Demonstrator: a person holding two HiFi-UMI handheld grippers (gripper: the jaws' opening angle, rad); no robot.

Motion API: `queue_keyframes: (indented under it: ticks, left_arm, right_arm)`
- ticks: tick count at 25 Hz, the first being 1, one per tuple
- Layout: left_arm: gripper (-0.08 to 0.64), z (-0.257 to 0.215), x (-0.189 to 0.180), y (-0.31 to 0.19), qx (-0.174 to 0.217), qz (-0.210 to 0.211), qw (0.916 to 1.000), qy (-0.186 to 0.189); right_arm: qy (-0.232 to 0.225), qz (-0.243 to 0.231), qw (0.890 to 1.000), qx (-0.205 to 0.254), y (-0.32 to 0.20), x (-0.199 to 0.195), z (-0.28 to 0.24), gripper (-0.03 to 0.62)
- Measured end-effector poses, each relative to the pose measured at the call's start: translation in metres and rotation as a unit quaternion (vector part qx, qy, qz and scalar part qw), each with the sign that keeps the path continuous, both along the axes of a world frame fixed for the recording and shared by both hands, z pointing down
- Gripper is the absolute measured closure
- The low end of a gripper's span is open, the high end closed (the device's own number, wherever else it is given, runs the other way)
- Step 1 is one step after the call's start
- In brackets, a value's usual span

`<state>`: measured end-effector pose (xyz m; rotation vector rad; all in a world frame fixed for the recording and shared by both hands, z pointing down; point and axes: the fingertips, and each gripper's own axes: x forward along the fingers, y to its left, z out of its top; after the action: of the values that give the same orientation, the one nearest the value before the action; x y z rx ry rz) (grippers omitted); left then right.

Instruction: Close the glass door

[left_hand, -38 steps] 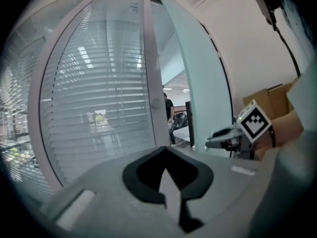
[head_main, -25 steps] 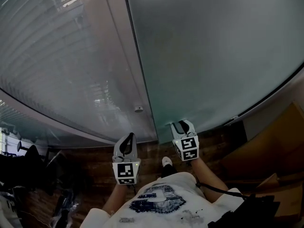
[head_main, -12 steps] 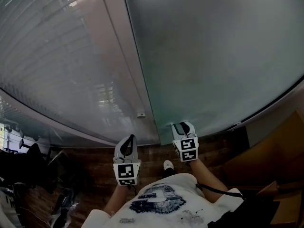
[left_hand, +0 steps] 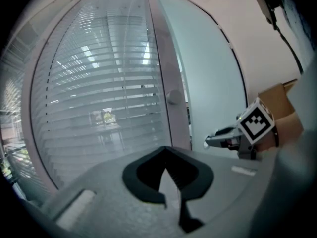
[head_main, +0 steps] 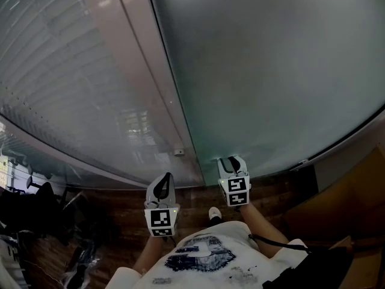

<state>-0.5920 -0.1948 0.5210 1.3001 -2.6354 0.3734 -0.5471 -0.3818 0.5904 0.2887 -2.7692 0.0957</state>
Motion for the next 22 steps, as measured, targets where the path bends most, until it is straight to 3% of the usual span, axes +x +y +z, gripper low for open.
queue_keyframes:
  ticks: [22]
  left_arm:
    - [0.558, 0.008, -0.012, 0.010, -0.014, -0.037, 0.9991, 0.011]
  right_arm:
    - [-0.019, 0.008, 1.000, 0.007, -0.018, -0.026, 0.001, 0.468]
